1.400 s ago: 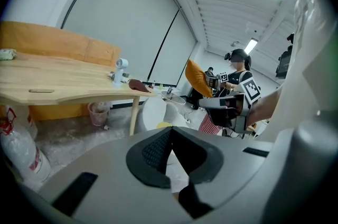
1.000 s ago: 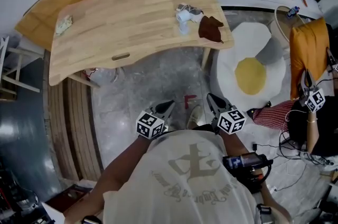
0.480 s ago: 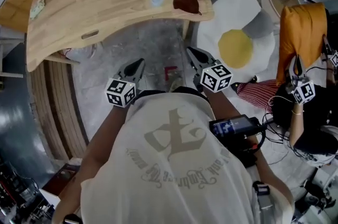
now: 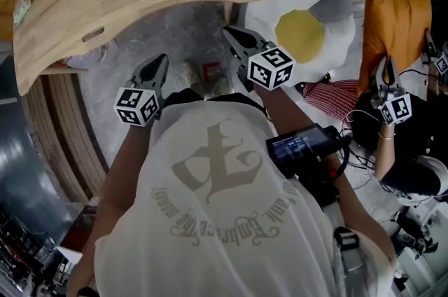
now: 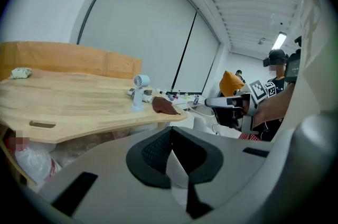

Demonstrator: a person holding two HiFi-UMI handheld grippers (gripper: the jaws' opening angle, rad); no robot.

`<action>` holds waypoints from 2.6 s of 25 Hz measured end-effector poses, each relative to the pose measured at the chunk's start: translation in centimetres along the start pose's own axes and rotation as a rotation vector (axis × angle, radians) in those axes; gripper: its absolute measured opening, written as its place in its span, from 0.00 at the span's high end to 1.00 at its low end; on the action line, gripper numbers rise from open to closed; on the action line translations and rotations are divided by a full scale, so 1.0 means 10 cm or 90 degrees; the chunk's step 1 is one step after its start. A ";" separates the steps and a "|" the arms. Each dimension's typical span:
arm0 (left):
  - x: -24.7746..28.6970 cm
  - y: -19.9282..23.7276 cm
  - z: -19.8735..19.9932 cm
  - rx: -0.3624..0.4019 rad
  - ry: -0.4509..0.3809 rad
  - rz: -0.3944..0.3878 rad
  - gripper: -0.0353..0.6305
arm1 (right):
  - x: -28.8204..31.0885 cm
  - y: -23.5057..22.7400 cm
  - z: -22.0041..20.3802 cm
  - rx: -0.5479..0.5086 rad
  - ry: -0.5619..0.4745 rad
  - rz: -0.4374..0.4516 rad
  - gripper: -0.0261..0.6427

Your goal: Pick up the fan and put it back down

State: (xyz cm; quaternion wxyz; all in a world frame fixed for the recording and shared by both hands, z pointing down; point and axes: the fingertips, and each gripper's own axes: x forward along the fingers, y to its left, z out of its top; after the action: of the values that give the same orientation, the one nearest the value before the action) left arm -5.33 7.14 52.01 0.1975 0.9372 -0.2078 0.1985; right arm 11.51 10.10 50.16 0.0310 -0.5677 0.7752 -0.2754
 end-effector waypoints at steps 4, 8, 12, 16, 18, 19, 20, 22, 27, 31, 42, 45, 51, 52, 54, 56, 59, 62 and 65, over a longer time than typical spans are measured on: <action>0.16 0.13 0.17 0.000 -0.012 -0.010 0.93 | 0.14 -0.06 0.18 -0.017 -0.003 -0.008 0.94; 0.28 0.29 0.42 -0.014 -0.031 -0.027 0.93 | 0.31 -0.15 0.43 -0.035 -0.020 -0.018 0.94; 0.34 0.49 0.59 -0.014 -0.044 -0.035 0.93 | 0.50 -0.21 0.53 -0.040 -0.023 -0.033 0.94; 0.37 0.70 0.70 -0.008 -0.046 -0.041 0.93 | 0.67 -0.21 0.65 -0.044 -0.027 -0.041 0.94; 0.40 0.79 0.76 -0.006 -0.048 -0.047 0.93 | 0.75 -0.22 0.70 -0.046 -0.027 -0.047 0.94; 0.41 0.82 0.78 -0.005 -0.048 -0.052 0.93 | 0.79 -0.23 0.72 -0.047 -0.027 -0.052 0.94; 0.42 0.86 0.80 -0.004 -0.048 -0.057 0.93 | 0.83 -0.24 0.73 -0.047 -0.027 -0.057 0.94; 0.45 0.94 0.84 0.001 -0.048 -0.067 0.93 | 0.91 -0.25 0.78 -0.050 -0.030 -0.065 0.94; 0.49 1.06 0.92 0.008 -0.045 -0.076 0.93 | 1.01 -0.24 0.90 -0.058 -0.032 -0.072 0.94; 0.50 1.05 0.92 0.003 -0.041 -0.078 0.93 | 1.00 -0.24 0.92 -0.059 -0.022 -0.071 0.94; 1.07 1.15 1.12 0.022 -0.013 -0.053 0.93 | 1.40 -0.83 1.05 -0.041 0.009 -0.032 0.94; 1.28 1.24 1.18 0.039 -0.007 -0.048 0.93 | 1.56 -0.98 1.16 -0.043 0.014 -0.017 0.94; 1.69 1.27 1.16 0.059 0.017 -0.059 0.93 | 1.61 -1.27 1.26 -0.048 0.034 -0.012 0.94; 1.73 1.25 1.15 0.060 0.017 -0.064 0.93 | 1.61 -1.30 1.26 -0.047 0.038 -0.012 0.94; 1.81 1.25 1.15 0.065 0.015 -0.076 0.91 | 1.60 -1.36 1.25 -0.044 0.047 -0.013 0.94; 1.92 1.27 1.12 0.079 0.019 -0.085 0.85 | 1.59 -1.42 1.24 -0.043 0.053 -0.020 0.94; 2.08 1.31 1.07 0.099 0.037 -0.086 0.78 | 1.57 -1.50 1.22 -0.041 0.066 -0.027 0.94; 2.23 1.33 1.05 0.113 0.049 -0.091 0.70 | 1.53 -1.59 1.23 -0.041 0.080 -0.035 0.94; 2.35 1.34 1.08 0.125 0.043 -0.107 0.67 | 1.46 -1.66 1.21 -0.041 0.083 -0.052 0.94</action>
State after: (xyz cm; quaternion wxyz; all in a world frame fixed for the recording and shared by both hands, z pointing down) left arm 11.18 -16.27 57.47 0.1274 0.9589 -0.1014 0.2323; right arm 25.05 -11.16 51.42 -0.0489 -0.5803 0.7603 -0.2878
